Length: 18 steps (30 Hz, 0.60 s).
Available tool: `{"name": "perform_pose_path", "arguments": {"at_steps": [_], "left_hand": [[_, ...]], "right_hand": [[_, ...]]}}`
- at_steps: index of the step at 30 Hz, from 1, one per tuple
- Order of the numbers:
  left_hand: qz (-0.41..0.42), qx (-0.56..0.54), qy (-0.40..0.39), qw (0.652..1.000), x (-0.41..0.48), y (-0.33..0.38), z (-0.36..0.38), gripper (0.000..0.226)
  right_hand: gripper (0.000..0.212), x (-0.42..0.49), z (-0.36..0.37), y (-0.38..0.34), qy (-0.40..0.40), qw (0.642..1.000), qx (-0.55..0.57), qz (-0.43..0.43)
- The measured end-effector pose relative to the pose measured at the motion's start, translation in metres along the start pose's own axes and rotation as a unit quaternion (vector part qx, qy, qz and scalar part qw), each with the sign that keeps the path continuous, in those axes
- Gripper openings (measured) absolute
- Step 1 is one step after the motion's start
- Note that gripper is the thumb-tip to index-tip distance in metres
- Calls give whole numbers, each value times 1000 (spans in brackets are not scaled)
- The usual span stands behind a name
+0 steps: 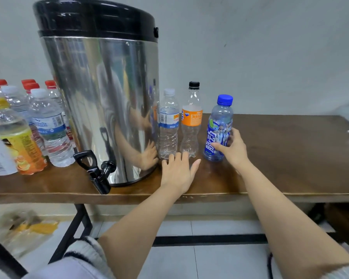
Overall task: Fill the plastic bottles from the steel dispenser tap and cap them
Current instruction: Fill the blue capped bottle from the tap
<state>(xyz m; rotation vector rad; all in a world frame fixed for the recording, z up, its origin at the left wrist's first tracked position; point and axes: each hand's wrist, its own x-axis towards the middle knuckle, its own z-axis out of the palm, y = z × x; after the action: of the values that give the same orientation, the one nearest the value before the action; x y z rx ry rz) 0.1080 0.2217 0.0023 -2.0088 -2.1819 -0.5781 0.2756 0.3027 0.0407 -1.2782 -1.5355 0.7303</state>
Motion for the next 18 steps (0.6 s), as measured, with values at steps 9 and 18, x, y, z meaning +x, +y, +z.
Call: {"name": "perform_pose_path", "arguments": {"at_steps": [9,18], "left_hand": [[-15,-499,14,866,-38,3,-62,73],[-5,-587,53,808,-101,-26,-110,72]], "right_hand": [[66,-93,-15,-45,-74,996,54,-11],[63,-167,4,-87,-245,965,64,-67]]}}
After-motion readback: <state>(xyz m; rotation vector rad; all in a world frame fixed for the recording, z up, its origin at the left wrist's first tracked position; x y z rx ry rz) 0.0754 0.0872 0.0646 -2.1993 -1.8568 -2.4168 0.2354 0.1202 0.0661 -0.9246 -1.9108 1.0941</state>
